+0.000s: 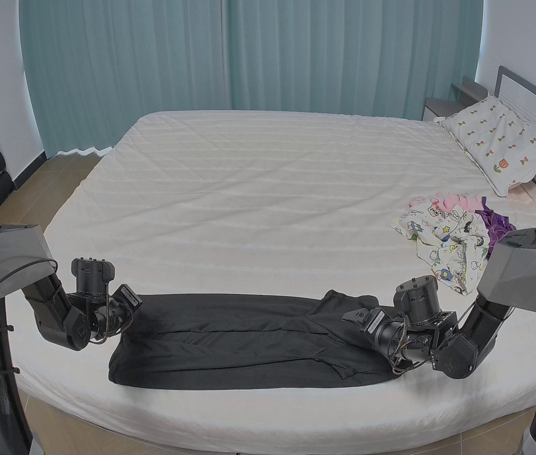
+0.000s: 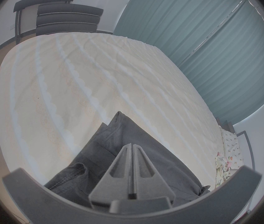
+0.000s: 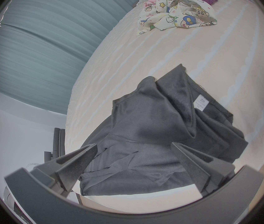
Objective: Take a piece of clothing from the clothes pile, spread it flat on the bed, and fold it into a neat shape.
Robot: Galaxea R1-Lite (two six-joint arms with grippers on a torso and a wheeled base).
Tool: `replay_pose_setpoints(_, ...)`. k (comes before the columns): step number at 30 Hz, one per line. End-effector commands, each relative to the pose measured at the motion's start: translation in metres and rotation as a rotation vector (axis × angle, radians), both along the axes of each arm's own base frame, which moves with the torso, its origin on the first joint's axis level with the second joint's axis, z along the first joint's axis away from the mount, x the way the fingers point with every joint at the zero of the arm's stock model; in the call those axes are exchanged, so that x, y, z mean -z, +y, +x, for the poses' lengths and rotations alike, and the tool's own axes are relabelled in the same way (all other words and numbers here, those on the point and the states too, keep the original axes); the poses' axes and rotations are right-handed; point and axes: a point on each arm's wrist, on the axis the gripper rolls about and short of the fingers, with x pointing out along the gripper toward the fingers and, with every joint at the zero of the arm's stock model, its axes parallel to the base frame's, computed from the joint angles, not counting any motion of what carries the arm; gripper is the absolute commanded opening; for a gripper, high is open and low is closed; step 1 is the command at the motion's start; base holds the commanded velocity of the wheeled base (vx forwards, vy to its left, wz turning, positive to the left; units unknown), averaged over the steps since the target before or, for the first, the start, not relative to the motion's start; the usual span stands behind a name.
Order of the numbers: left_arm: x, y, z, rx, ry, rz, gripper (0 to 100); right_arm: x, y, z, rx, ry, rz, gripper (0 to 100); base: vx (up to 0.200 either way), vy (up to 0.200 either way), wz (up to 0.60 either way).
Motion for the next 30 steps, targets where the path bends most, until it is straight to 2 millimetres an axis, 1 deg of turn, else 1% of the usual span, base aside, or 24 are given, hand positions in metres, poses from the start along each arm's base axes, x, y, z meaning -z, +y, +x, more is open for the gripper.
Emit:
replay_pose_setpoints(1, -0.002, 0.002, -0.003, -0.003, -0.001, 0.0, 0, -0.003, 0.003, -0.005, -0.013, 0.014, -0.006, 100, 0.0, 0.0, 0.0)
replay_pose_setpoints(6, 0.005, -0.003, -0.003, 0.015, 0.019, -0.004, 0, 0.001, 0.004, -0.007, -0.021, 0.03, -0.015, 100, 0.0, 0.0, 0.0)
replay_pose_setpoints(7, 0.009, -0.006, -0.004, 0.024, 0.031, -0.003, 100, 0.005, 0.005, -0.008, -0.023, 0.039, -0.021, 100, 0.0, 0.0, 0.0)
replay_pose_setpoints(16, 0.02, -0.02, -0.013, 0.066, 0.083, 0.007, 100, 0.014, 0.007, -0.008, -0.008, 0.051, -0.054, 100, 0.0, 0.0, 0.0)
replay_pose_setpoints(19, 0.027, -0.022, -0.009, 0.069, 0.086, 0.014, 100, 0.014, 0.007, -0.007, -0.008, 0.047, -0.052, 100, 0.0, 0.0, 0.0)
replay_pose_setpoints(22, 0.026, -0.023, -0.005, 0.07, 0.075, 0.014, 100, 0.015, 0.007, -0.007, -0.008, 0.048, -0.053, 100, 0.0, 0.0, 0.0)
replay_pose_setpoints(25, 0.021, -0.025, 0.003, 0.068, 0.043, 0.008, 100, 0.017, 0.007, -0.007, -0.006, 0.052, -0.055, 100, 0.0, 0.0, 0.0)
replay_pose_setpoints(27, 0.021, -0.025, 0.004, 0.068, 0.042, 0.008, 100, 0.017, 0.007, -0.006, -0.006, 0.049, -0.053, 100, 0.0, 0.0, 0.0)
replay_pose_setpoints(28, 0.027, -0.025, 0.007, 0.057, 0.045, 0.018, 100, 0.017, 0.007, -0.006, -0.006, 0.049, -0.053, 100, 0.0, 0.0, 0.0)
replay_pose_setpoints(30, 0.028, -0.025, 0.01, 0.04, 0.04, 0.032, 100, 0.017, 0.007, -0.006, -0.006, 0.049, -0.053, 100, 0.0, 0.0, 0.0)
